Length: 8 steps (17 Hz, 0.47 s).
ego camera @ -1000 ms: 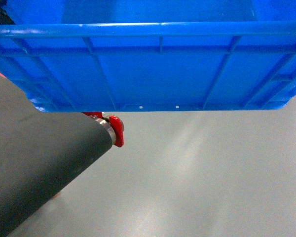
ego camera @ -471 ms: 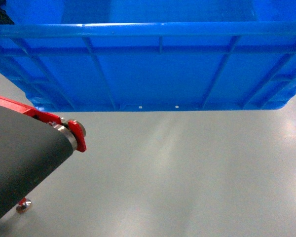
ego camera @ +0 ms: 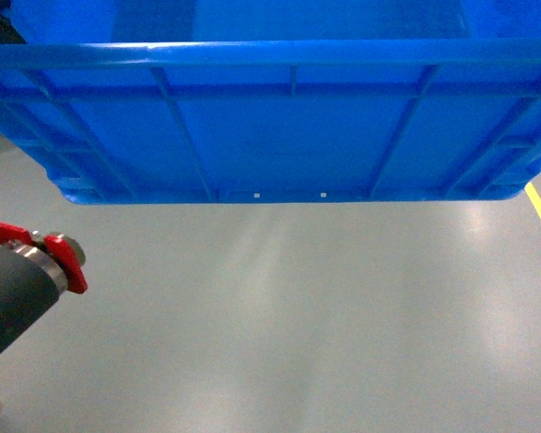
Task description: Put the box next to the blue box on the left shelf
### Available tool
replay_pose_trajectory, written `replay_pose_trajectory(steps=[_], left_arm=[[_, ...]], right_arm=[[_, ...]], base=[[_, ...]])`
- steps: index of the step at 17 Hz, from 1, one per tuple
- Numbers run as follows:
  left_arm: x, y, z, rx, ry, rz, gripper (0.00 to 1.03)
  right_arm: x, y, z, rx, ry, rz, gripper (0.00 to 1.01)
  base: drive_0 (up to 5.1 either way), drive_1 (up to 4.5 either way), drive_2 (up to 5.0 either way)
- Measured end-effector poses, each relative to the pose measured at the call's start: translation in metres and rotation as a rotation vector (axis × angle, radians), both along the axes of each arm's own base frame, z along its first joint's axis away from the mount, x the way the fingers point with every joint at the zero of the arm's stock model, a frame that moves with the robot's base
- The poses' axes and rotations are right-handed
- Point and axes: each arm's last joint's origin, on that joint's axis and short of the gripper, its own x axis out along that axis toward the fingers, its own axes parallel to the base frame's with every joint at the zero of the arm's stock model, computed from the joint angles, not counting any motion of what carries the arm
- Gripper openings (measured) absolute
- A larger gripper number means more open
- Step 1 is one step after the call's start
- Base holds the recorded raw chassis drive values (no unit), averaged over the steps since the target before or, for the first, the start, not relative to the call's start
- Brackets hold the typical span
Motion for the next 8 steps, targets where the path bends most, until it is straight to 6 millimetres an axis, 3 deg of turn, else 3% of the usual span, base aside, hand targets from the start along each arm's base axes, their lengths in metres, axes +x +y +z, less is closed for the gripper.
replay_pose_trajectory(steps=[8], left_arm=[[0.0000, 0.0000, 0.0000, 0.000, 0.000, 0.000, 0.08]], right_arm=[[0.0000, 0.0000, 0.0000, 0.000, 0.000, 0.000, 0.10]], base=[[-1.5, -1.50, -1.5]])
